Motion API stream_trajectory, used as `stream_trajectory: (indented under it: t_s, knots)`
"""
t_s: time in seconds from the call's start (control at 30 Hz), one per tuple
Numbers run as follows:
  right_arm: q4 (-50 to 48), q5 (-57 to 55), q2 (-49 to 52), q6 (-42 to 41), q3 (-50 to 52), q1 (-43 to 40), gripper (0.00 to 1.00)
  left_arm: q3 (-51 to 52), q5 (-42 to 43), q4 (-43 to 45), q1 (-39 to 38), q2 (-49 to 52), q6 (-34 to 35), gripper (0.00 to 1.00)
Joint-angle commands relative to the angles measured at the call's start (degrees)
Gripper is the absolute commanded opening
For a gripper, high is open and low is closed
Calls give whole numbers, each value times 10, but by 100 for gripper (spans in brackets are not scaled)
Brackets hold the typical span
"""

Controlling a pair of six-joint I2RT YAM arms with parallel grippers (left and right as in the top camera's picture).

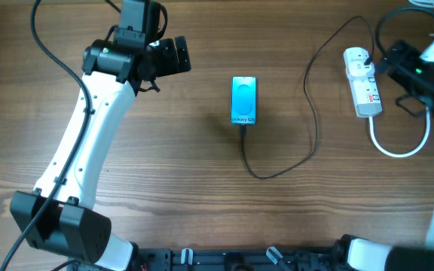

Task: Plug charger to phone and switch on socket

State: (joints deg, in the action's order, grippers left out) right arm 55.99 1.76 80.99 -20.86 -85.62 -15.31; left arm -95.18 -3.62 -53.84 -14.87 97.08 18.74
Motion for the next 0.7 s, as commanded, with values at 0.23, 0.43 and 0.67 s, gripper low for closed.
stream_trajectory:
  t_s: [0.23,0.43,0.67]
  knots:
    - [92,18,-424,-230,219,0,100,3,-8,2,3,4,-7,100]
    - [178,17,-452,-440,235,0,100,3,-8,2,3,4,-7,100]
    - [133,0,-456,-266,238,6,100,3,-8,2,3,4,-7,100]
